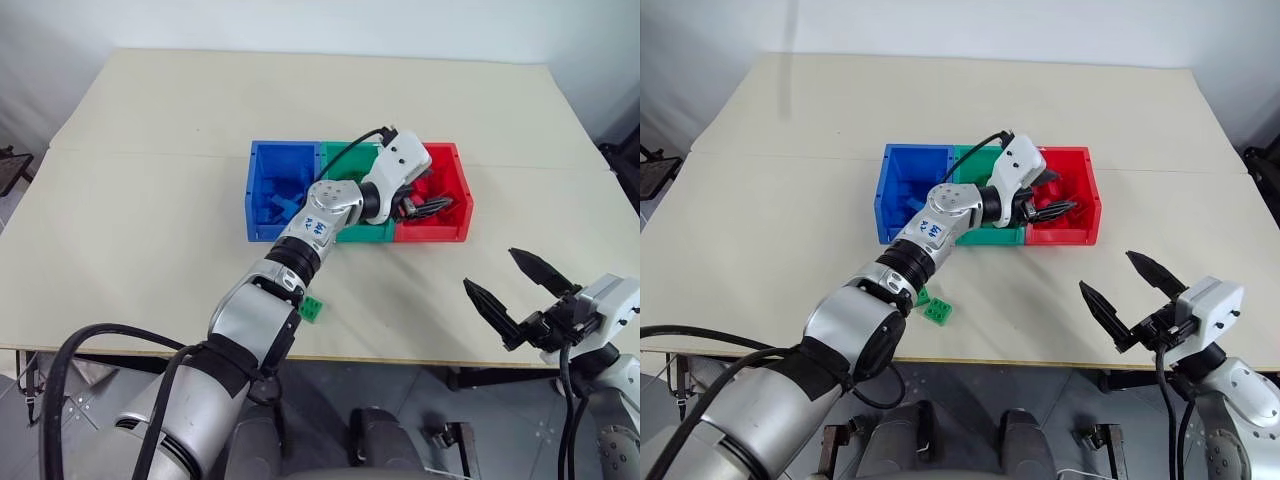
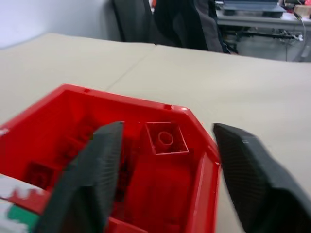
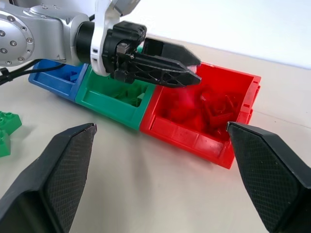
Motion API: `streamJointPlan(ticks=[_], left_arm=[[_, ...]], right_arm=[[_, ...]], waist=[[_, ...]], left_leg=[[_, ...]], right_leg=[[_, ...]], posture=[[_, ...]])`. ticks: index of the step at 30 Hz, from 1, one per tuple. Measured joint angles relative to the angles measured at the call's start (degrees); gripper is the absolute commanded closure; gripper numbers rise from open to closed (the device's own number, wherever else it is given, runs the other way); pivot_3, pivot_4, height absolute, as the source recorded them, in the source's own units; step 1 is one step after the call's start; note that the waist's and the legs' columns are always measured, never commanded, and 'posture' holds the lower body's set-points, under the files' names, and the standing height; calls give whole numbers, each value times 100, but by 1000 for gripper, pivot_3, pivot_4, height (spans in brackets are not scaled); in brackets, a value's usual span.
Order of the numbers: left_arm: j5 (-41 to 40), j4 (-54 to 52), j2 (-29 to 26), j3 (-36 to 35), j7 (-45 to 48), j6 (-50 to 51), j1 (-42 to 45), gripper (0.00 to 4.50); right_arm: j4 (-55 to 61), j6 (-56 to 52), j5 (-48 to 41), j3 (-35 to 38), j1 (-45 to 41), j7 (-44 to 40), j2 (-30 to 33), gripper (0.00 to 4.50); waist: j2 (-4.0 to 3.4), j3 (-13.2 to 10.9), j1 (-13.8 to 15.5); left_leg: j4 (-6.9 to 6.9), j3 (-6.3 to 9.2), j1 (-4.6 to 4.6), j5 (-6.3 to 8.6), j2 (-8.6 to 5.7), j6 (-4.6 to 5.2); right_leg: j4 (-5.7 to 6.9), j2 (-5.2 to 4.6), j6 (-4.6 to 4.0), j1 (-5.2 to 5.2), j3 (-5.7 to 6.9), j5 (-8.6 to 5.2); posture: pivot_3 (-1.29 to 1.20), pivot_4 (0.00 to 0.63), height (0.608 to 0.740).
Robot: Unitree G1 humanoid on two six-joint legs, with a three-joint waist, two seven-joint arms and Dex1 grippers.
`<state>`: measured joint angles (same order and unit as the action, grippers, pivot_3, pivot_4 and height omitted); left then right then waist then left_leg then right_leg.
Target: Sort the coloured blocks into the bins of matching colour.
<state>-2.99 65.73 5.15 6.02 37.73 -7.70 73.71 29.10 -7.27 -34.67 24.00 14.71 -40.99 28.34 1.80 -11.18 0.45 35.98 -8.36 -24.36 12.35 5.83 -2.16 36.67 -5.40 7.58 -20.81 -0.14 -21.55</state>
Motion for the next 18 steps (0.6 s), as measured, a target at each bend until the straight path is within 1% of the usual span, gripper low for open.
streamJointPlan(ticks=[1,4,8,12,14,16,18], left_arm=[[10,-32,-73,-4,71,-95,-23,14],[18,-430,-302,-15,297,-267,-281,14],[-140,-1990,-991,-40,970,-249,-1400,14],[-603,-3887,-1952,-231,1542,365,-2714,14],[-1048,-4984,-2637,-559,1878,685,-3590,14],[-1321,-5623,-3185,-898,2013,947,-4257,14],[-1525,-6170,-3493,-1162,2041,1176,-4781,14]], right_arm=[[-7,6,5,-74,-73,-8,1,0],[-59,14,9,-133,-147,-75,4,0],[-318,31,8,-272,-379,-398,161,0],[-694,82,39,-539,-807,-914,456,0],[-1049,191,131,-677,-1156,-1315,685,0],[-1392,275,160,-765,-1384,-1641,831,0],[-1656,354,195,-924,-1617,-1962,883,0]], waist=[[0,0,-9],[-1,0,-25],[-3,1,-77],[-3,1,-79],[-3,1,-131],[-3,1,-145],[-3,1,-76]], left_leg=[[0,0,0,0,1,0],[-2,-1,0,0,1,0],[-2,-8,6,-2,11,-4],[8,-11,6,-6,24,-11],[7,-19,12,-7,26,-11],[12,-17,16,-8,30,-11],[17,-13,16,-8,26,-6]], right_leg=[[1,1,0,-1,0,0],[3,1,0,0,0,0],[25,5,2,-9,-2,-1],[56,13,3,-22,-7,-2],[69,12,3,-22,-14,-2],[75,14,3,-23,-13,-2],[74,11,2,-20,-12,-2]], posture=[[0,150,740],[0,150,740],[0,150,740],[0,150,740],[0,150,740],[0,150,740],[0,150,740]])
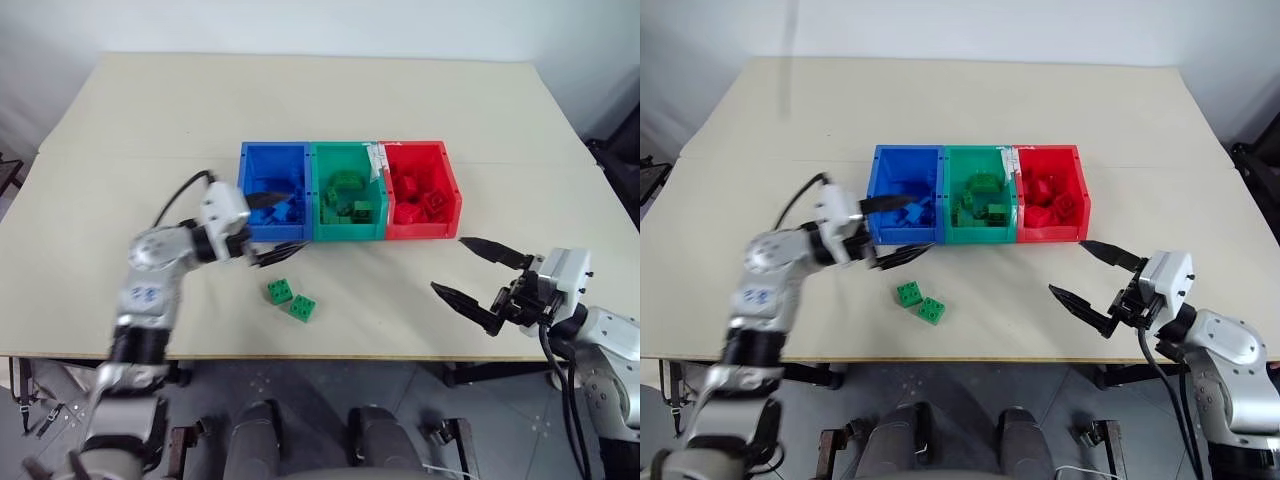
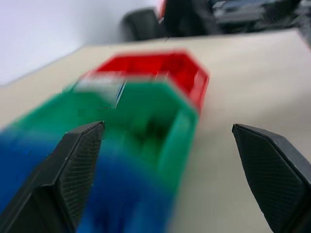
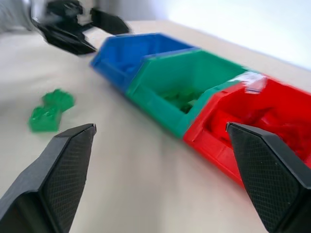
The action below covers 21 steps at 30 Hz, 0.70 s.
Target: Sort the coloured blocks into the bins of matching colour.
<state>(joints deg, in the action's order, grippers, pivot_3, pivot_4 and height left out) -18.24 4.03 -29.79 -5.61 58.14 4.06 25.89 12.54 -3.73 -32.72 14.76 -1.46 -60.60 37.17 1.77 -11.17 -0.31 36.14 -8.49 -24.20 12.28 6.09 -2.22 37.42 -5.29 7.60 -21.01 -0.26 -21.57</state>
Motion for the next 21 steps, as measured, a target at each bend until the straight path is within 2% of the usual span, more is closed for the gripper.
streamJointPlan(ticks=[4,7,15,19,21], left_arm=[[-226,-845,-492,-393,82,87,-1144,14],[-222,-835,-824,-900,146,-74,-2133,14],[-482,-780,-1240,-1380,408,-180,-2612,14],[-565,-999,-1364,-1189,615,-32,-2591,14],[-582,-1260,-1401,-801,750,51,-2395,14]], right_arm=[[-271,112,11,-398,-472,-629,89,0],[-614,98,13,-620,-679,-1132,261,0],[-852,94,25,-797,-883,-1539,277,0],[-832,84,29,-756,-793,-1561,357,0],[-773,22,25,-697,-606,-1548,487,0]], waist=[[-1,2,-2],[-2,3,-97],[-2,3,-129],[-2,3,-124],[-2,3,-94]], left_leg=[[-2,-1,11,8,-14,13],[-12,5,17,15,-7,17],[-16,4,16,32,-7,28],[-19,1,13,33,-5,25],[-17,2,9,33,-8,25]], right_leg=[[-8,-15,-3,20,-4,1],[-8,-15,-17,20,5,-6],[-10,-28,-31,20,16,-12],[-10,-26,-33,9,16,-14],[-12,-26,-33,10,15,-14]], posture=[[0,150,740],[0,150,740],[0,150,740],[0,150,740],[0,150,740]])
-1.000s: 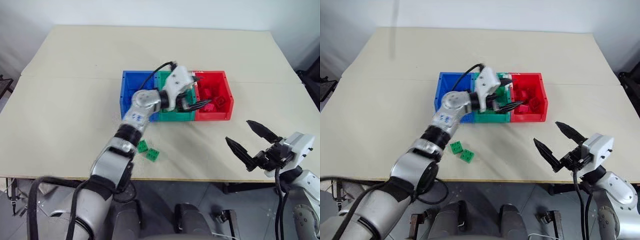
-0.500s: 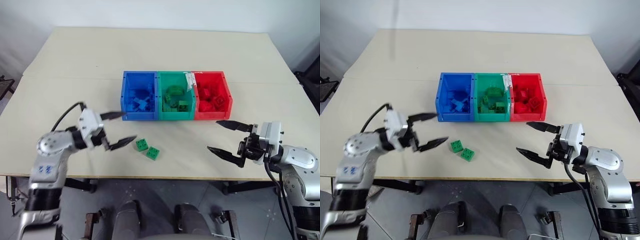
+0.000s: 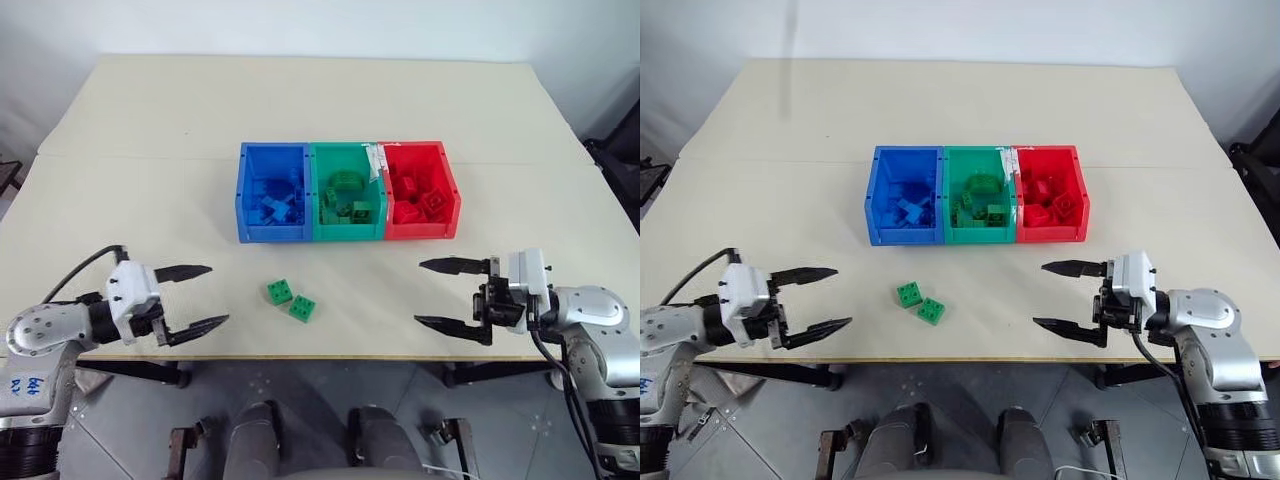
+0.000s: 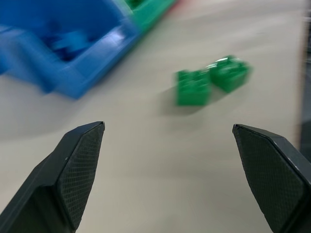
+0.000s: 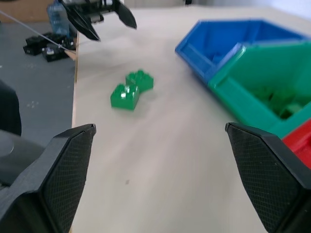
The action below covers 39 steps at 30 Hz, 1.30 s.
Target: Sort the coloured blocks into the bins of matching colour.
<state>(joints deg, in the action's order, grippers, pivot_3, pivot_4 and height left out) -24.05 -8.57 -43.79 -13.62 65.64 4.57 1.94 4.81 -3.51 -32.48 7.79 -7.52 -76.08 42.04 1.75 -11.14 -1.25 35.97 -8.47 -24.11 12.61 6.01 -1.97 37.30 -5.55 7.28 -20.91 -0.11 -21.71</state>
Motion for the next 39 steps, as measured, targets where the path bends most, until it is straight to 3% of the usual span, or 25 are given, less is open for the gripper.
streamJointPlan(ticks=[8,16,18,27,33,39], left_arm=[[895,-413,341,1941,-77,241,1571,14],[1789,396,608,3185,226,50,2534,14],[1898,547,611,3314,316,30,2584,414],[2094,835,582,3384,400,-59,2822,3010],[1850,946,840,3237,385,-102,2816,3006],[823,960,1927,2410,-317,720,3349,3006]], right_arm=[[553,-222,-92,610,927,66,359,0],[984,-284,-113,1182,1816,211,416,0],[1101,-288,-120,1290,1955,276,415,0],[1437,-304,-169,1361,2237,561,368,0],[1458,-304,-169,1319,2099,686,327,0],[1638,-431,-364,1367,1977,1236,-66,0]], waist=[[-3,2,-13],[-4,3,-25],[-4,3,-28],[-4,3,-19],[-4,3,-19],[-3,3,73]], left_leg=[[9,-1,3,-7,-4,-13],[9,-1,2,-9,-2,-21],[11,0,1,-9,-3,-21],[13,7,3,-8,-4,-19],[16,8,1,-8,-4,-18],[29,16,-2,-9,-5,-16]], right_leg=[[-12,10,5,12,-11,3],[-22,16,10,13,-14,4],[-24,15,11,15,-15,5],[-27,15,11,24,-13,5],[-25,16,13,25,-12,6],[-19,16,22,28,-9,11]], posture=[[0,150,740],[0,150,740],[0,150,740],[0,150,740],[0,150,740],[0,150,740]])
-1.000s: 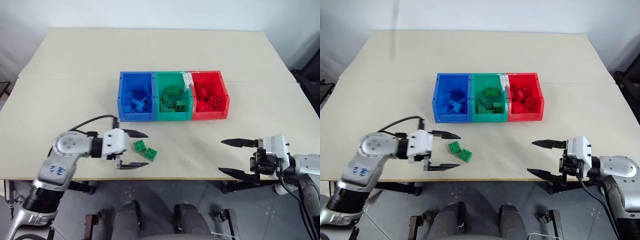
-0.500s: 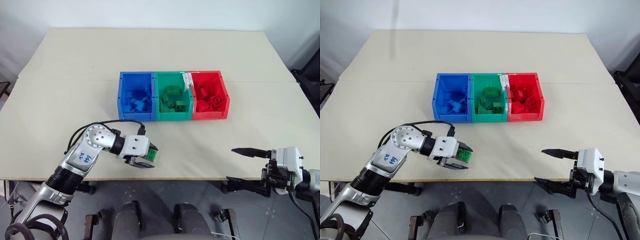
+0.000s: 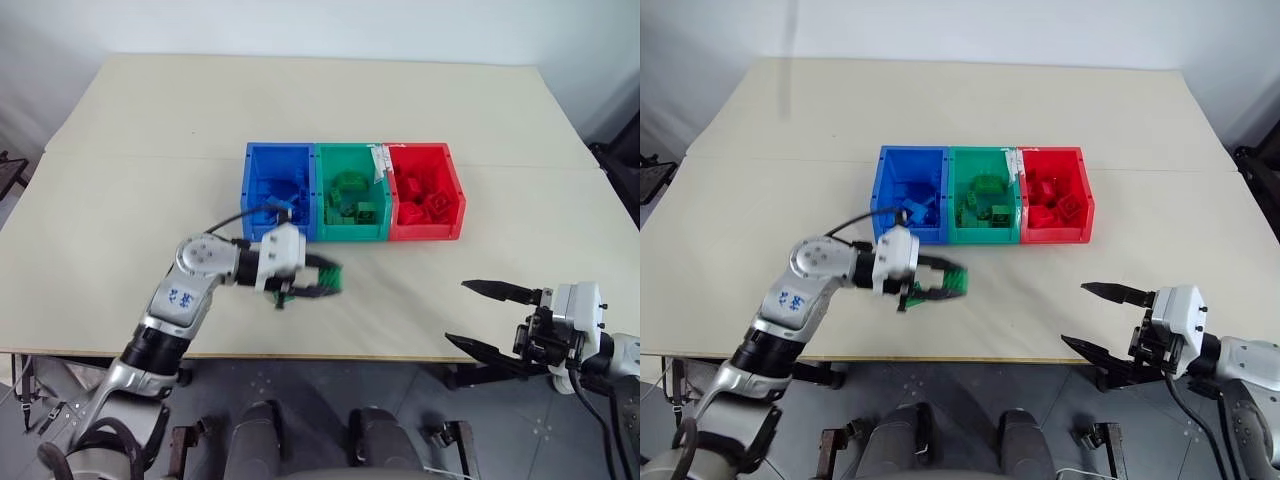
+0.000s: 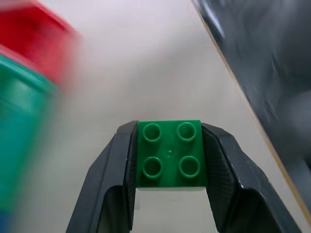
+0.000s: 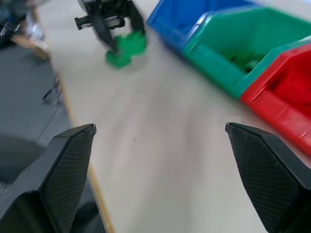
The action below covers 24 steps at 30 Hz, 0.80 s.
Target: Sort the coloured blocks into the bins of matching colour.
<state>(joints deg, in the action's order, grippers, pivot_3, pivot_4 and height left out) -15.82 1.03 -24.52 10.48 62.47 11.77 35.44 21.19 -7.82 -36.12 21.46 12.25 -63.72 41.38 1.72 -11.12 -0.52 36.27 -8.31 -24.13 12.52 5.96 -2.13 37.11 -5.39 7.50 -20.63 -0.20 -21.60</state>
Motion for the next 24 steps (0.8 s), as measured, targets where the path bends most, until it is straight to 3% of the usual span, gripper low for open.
streamJointPlan(ticks=[3,5,11,16,20,24], left_arm=[[-59,407,541,-308,-724,205,713,3006],[231,1210,826,-320,-1281,106,1351,3006],[1061,3377,1236,-216,-2152,-612,2409,3006],[1177,3951,1323,-164,-2064,-944,2521,1337],[1079,3756,1187,-267,-1685,-1140,2382,36],[914,3262,568,-510,-1245,-1392,1847,36]], right_arm=[[247,-7,-116,206,-38,676,-453,0],[372,0,-115,346,-58,1123,-704,0],[462,28,-46,416,61,1589,-851,0],[516,37,-31,412,58,1722,-854,0],[526,62,11,303,-29,1695,-856,0],[375,61,18,19,-318,1475,-822,0]], waist=[[0,0,50],[0,0,64],[0,0,40],[0,0,51],[0,0,27],[-2,1,-34]], left_leg=[[8,4,0,-1,-5,1],[14,4,-1,-2,-7,4],[-13,-5,-5,0,-15,7],[-23,-9,-10,-7,-7,-6],[-21,-16,-9,-7,-7,-5],[-20,-15,-3,-9,1,-10]], right_leg=[[0,-1,8,5,1,4],[-5,-1,12,7,2,7],[-25,-5,17,-2,-1,9],[-18,2,26,-19,0,2],[-19,2,27,-17,-5,2],[-3,8,26,-17,-6,2]], posture=[[0,150,740],[0,150,740],[0,150,740],[0,150,740],[0,150,740],[0,150,740]])
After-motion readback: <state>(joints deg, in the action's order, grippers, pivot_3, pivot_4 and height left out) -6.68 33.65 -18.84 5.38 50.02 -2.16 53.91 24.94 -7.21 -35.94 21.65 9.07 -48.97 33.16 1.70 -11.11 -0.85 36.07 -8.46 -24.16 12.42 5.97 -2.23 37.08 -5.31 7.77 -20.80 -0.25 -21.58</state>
